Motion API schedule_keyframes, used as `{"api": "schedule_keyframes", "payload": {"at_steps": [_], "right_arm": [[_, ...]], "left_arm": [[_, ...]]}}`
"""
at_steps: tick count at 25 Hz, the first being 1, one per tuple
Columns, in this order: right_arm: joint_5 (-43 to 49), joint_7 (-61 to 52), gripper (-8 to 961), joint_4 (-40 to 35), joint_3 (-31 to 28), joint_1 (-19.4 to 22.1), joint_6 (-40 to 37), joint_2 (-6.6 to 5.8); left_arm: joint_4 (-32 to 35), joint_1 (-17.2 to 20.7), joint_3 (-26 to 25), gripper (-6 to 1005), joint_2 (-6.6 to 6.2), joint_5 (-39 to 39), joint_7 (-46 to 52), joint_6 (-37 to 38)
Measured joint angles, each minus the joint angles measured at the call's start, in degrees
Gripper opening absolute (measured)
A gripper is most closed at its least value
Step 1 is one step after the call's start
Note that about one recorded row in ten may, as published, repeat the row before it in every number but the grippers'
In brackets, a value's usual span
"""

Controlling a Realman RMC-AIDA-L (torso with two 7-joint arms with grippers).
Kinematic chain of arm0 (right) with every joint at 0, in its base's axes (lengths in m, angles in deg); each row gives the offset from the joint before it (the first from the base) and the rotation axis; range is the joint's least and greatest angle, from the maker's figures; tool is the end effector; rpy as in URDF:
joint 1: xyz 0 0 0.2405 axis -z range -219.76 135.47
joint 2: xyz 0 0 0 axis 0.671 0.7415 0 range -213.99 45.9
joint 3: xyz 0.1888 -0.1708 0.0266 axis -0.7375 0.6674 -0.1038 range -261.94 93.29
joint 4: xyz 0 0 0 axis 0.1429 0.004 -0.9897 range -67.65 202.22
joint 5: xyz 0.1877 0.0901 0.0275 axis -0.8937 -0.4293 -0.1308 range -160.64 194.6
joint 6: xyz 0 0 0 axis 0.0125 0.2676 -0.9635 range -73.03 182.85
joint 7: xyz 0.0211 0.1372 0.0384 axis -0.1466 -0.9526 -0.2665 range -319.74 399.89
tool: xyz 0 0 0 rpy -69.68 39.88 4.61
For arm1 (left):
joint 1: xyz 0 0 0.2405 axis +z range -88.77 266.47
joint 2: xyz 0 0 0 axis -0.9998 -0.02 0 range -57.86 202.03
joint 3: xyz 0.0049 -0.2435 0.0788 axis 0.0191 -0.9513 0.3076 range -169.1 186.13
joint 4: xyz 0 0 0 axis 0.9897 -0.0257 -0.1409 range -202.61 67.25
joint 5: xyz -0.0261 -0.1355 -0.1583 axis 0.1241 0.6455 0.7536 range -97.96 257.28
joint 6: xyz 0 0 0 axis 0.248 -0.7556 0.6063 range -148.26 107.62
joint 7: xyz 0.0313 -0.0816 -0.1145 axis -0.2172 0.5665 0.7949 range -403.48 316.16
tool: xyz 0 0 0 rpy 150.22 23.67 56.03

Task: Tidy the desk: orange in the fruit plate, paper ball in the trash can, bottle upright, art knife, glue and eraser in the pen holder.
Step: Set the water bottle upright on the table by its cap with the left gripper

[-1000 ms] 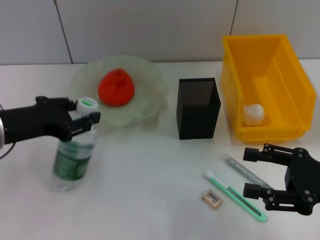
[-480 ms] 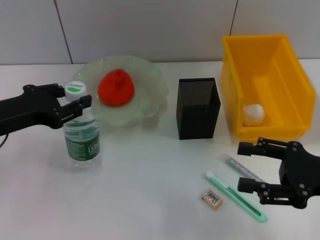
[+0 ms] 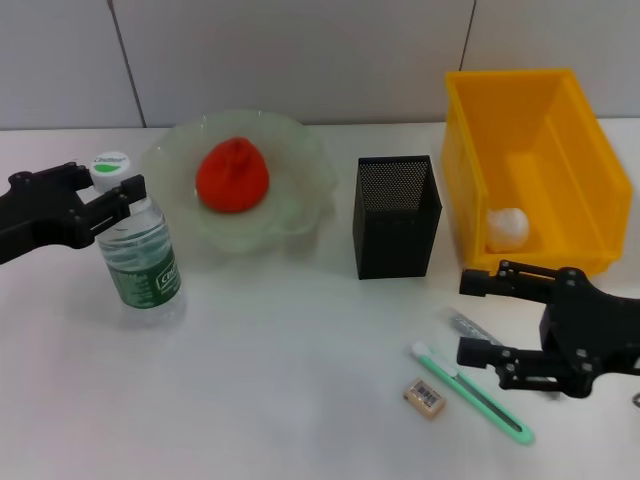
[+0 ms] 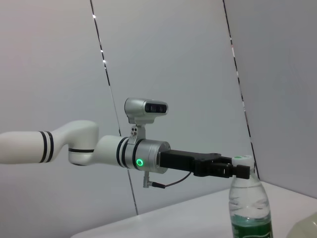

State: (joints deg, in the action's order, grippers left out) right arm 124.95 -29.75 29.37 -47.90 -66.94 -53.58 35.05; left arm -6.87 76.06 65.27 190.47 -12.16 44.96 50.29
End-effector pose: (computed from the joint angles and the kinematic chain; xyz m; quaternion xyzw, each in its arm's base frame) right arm 0.2558 0.2776 0.0206 -0.9222 0.1270 0.3580 0.0724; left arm -0.2769 0.3305 0.0649 -0.8754 -0.2424 -0.2615 0.3263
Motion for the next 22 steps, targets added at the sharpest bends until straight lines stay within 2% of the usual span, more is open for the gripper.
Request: {"api": "schedule_keyframes", "payload": {"at_steps": [2, 6, 22], "right_arm": [[0.13, 0.01, 747, 0.65, 0.17, -0.54, 0.64, -0.01], [0.39, 0.03, 746, 1.03, 0.21, -0.97, 1.59, -0.07], [0.49, 0.05, 742, 2.28, 0.22, -1.51, 2.90, -0.15]], "left_arm": [[-4.79, -1.49, -2.57, 549, 0.05, 0.53, -3.17, 0.55], [-7.39, -2.28, -2.87, 556, 0.02, 1.61, -4.94, 0.64], [-12.17, -2.43, -2.95, 586, 0.03, 5.61, -11.62, 1.96]]}}
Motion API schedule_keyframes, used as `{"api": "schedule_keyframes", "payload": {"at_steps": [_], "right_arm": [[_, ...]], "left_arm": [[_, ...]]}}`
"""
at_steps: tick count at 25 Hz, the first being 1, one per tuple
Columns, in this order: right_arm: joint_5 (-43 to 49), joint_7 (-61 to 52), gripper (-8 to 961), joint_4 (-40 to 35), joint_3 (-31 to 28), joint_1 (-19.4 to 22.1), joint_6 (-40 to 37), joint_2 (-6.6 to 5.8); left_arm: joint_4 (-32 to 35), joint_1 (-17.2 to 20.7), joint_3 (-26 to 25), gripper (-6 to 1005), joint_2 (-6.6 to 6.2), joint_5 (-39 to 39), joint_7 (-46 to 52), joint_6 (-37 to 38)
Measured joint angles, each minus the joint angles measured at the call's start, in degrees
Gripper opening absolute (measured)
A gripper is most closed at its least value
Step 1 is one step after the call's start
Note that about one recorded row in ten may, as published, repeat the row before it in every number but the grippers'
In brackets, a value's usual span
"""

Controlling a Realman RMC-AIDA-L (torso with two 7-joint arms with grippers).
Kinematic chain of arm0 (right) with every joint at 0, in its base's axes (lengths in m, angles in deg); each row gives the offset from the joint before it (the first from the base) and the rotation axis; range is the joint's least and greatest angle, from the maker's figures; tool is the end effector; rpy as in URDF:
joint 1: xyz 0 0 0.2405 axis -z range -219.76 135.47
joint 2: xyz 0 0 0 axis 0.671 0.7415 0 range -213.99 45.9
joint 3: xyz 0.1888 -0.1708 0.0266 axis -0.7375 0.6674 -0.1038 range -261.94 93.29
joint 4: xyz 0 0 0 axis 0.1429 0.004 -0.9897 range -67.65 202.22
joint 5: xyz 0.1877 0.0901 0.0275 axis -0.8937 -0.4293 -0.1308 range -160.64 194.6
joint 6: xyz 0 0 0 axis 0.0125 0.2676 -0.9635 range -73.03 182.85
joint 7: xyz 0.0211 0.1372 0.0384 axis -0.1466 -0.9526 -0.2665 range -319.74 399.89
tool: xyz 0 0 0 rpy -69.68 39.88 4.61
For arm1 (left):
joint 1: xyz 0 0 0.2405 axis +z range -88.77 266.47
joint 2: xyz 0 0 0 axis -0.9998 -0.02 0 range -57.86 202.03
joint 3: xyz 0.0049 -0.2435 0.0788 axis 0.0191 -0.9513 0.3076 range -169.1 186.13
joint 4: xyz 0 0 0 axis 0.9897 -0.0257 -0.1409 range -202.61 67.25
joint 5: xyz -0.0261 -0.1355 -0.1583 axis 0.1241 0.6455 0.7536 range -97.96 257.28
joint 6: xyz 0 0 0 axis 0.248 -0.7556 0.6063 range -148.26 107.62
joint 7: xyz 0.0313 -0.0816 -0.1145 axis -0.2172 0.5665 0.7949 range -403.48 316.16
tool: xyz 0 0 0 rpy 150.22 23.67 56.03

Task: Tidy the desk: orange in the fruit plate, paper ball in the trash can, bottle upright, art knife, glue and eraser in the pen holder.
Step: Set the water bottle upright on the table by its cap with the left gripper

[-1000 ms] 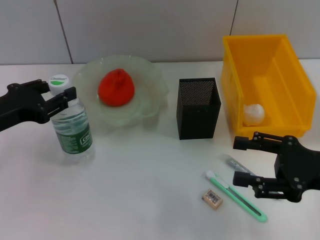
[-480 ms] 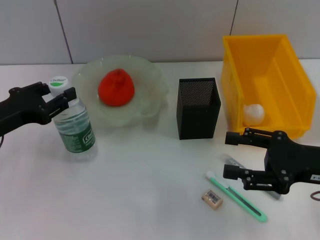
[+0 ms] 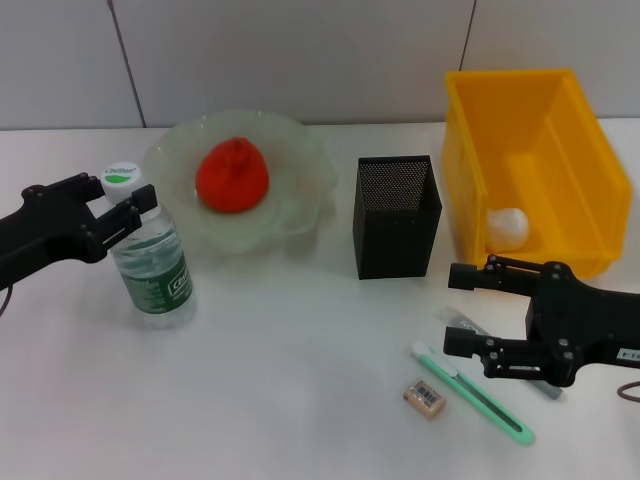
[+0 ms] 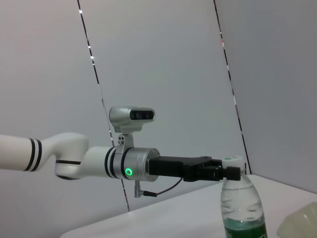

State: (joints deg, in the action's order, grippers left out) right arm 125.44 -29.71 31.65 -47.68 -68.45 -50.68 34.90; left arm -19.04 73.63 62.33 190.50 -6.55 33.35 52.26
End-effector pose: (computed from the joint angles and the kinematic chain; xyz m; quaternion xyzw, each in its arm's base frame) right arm 0.2546 0.2863 0.0131 -0.9228 0.1386 0.3513 0.0763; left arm -0.2929 0.3276 0.0468 -0.8657 -0.2348 -0.2954 0.3289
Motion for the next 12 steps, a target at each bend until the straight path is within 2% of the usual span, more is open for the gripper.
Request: {"api": "schedule_keyframes", "payload": {"at_steps": [6, 12], "right_arm": [[0.00, 0.00, 740, 0.00, 0.00, 0.63, -0.05, 0.07], [-0.01, 0.65, 739, 0.21, 0.00, 1.32, -0.07, 0.21]], "left_arm": [[-4.27, 0.56, 0.17, 597, 0.10, 6.02, -5.69, 1.78], [-6.10, 0.27, 0.03, 608, 0.01, 6.54, -7.60, 2.46]]}}
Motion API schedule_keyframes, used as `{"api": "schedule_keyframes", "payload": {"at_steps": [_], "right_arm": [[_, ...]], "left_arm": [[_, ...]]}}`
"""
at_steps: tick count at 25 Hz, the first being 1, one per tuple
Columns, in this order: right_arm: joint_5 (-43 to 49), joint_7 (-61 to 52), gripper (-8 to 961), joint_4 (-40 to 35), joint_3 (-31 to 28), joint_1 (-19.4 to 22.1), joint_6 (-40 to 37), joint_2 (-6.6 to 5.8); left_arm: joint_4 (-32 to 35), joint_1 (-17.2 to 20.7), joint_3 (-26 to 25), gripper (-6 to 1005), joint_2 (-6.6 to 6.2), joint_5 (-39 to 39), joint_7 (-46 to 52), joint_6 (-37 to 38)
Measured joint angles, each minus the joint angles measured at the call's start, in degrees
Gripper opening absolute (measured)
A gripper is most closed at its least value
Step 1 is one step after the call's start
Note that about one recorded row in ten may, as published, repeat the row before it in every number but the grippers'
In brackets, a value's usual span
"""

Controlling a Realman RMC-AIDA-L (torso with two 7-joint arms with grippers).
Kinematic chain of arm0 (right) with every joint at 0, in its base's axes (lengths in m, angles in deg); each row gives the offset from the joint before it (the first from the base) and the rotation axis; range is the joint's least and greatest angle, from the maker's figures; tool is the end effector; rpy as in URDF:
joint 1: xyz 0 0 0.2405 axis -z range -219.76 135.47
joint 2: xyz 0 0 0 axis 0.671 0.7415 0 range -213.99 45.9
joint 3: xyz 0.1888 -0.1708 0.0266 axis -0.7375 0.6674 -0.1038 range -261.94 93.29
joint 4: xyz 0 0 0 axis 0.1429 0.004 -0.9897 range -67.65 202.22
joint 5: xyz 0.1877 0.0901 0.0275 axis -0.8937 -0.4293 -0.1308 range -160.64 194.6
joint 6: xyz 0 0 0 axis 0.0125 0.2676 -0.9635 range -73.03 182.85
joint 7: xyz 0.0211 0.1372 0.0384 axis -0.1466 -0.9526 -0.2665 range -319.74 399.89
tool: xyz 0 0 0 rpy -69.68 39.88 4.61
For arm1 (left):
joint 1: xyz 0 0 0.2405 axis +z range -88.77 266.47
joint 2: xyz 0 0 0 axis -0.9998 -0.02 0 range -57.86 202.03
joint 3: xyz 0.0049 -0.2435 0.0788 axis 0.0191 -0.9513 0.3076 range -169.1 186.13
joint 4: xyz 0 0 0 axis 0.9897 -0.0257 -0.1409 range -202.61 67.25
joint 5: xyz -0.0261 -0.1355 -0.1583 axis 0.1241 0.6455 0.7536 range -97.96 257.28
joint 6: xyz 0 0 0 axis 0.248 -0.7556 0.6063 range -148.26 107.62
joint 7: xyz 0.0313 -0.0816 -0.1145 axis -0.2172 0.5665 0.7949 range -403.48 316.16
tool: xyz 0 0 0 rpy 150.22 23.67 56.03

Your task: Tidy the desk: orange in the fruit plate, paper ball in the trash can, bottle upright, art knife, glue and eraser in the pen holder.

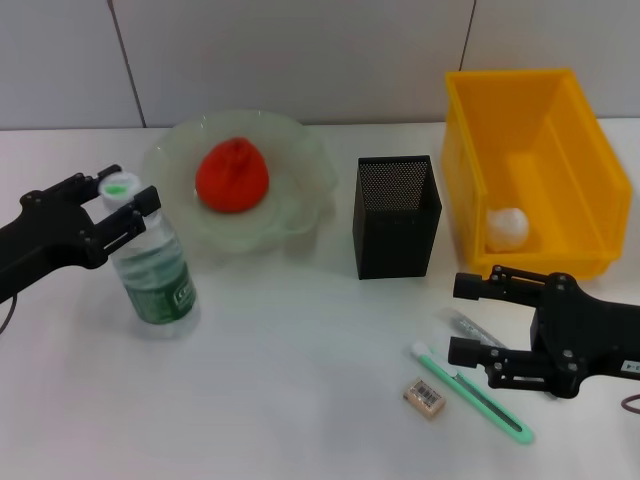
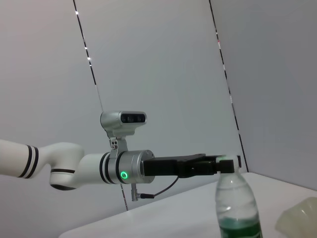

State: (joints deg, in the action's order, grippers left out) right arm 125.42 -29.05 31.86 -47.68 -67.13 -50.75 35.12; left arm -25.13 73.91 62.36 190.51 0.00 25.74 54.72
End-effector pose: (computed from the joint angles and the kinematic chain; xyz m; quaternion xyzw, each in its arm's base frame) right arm 0.2604 0.2796 0.0113 -0.9209 0.1455 0.3526 0.0801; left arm -0.2979 0.3182 0.0391 -0.8527 -0.2221 -0.3319 0.3368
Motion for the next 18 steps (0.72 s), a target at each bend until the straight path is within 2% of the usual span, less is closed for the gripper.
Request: {"api": "schedule_keyframes", "payload": {"at_steps": [9, 13, 18], "right_arm": [[0.03, 0.88, 737, 1.16, 0.00, -0.04, -0.04, -0.06], [-0.03, 1.10, 736, 1.41, -0.04, -0.04, -0.32, -0.07], [-0.33, 1.11, 734, 1.42, -0.48, 0.04, -0.52, -0.03]], "left_arm": [[-1.30, 0.54, -0.37, 647, -0.05, -0.08, -1.73, 1.23], [-1.37, 1.34, -3.18, 677, -0.06, 0.01, -2.52, 3.70], [-1.39, 2.47, -8.99, 805, -0.22, 0.02, -3.44, 8.25]]}}
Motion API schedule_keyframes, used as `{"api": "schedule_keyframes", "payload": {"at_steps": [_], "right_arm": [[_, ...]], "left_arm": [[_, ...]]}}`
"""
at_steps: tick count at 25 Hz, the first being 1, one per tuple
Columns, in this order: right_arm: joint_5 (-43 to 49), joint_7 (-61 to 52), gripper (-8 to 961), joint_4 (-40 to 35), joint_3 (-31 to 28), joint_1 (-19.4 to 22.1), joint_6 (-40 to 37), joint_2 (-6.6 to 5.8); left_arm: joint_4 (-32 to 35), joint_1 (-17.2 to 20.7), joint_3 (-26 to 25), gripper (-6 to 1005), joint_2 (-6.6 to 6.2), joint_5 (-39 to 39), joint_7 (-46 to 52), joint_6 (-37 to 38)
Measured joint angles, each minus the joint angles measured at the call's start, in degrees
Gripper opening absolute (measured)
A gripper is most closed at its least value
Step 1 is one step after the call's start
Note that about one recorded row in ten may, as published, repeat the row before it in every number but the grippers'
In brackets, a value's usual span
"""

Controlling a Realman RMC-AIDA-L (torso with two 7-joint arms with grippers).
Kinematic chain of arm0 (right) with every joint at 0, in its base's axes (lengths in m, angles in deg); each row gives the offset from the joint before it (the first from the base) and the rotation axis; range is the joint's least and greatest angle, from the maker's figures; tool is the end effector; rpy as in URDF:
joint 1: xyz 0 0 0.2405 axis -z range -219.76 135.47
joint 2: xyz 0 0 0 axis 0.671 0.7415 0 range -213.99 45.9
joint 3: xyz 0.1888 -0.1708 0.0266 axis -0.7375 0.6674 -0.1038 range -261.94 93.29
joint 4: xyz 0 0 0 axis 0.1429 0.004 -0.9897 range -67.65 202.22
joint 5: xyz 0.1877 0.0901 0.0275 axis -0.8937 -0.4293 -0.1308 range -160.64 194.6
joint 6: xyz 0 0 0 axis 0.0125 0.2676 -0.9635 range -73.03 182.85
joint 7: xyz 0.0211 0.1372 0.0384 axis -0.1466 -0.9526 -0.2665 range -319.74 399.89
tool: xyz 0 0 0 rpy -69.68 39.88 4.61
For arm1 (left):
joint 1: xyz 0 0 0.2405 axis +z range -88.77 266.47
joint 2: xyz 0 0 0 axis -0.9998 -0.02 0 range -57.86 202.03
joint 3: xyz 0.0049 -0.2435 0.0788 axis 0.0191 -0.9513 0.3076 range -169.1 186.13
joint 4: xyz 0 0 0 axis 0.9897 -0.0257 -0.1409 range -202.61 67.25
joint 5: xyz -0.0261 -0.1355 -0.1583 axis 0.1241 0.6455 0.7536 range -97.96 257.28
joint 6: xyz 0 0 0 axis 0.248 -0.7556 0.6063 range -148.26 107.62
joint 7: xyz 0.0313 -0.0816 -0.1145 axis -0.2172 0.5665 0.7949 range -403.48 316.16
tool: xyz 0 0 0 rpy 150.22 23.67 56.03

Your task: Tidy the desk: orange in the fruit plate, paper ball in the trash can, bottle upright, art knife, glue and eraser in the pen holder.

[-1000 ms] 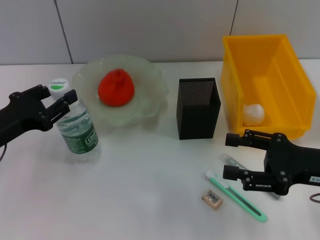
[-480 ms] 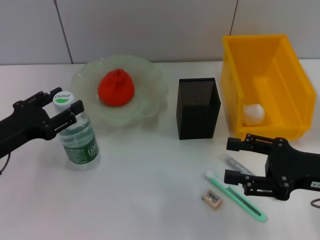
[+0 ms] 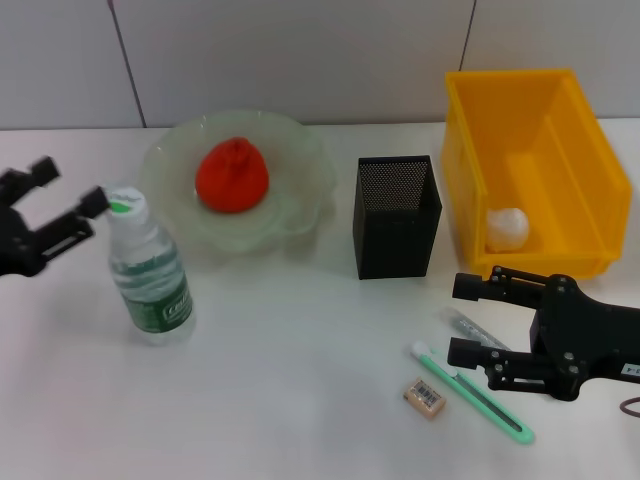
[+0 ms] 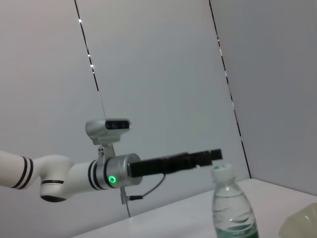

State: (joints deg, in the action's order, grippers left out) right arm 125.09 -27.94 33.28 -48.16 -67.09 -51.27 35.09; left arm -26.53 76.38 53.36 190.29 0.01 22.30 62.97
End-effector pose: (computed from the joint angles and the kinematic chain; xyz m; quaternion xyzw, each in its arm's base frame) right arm 0.2607 0.2770 0.0097 -0.9170 0.1446 0.3630 0.0797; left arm -0.3148 0.2936 0.0647 -0.8295 -0.2063 -0.3662 0.3678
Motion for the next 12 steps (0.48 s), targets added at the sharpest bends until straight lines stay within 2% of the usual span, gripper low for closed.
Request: {"api": "schedule_keyframes", "payload": {"at_steps": [2, 4, 10, 12], "right_arm": [[-0.02, 0.00, 734, 0.00, 0.04, -0.01, 0.11, 0.02], [-0.03, -0.01, 733, 0.00, -0.07, -0.01, 0.31, 0.02], [-0.13, -1.01, 732, -0.73, -0.22, -0.01, 0.18, -0.12], [-0.03, -3.00, 731, -2.32, -0.12, -0.05, -0.08, -0.16]], "left_arm": [[-0.09, 0.40, -2.69, 809, -0.06, -0.09, 0.00, 2.74], [-0.22, 1.12, -4.34, 812, -0.77, -0.46, 0.00, 7.10], [-2.52, 2.56, -4.50, 815, -3.51, -3.57, -0.35, 17.05], [-2.85, 2.55, -4.46, 815, -3.97, -5.21, -0.23, 18.65]]}}
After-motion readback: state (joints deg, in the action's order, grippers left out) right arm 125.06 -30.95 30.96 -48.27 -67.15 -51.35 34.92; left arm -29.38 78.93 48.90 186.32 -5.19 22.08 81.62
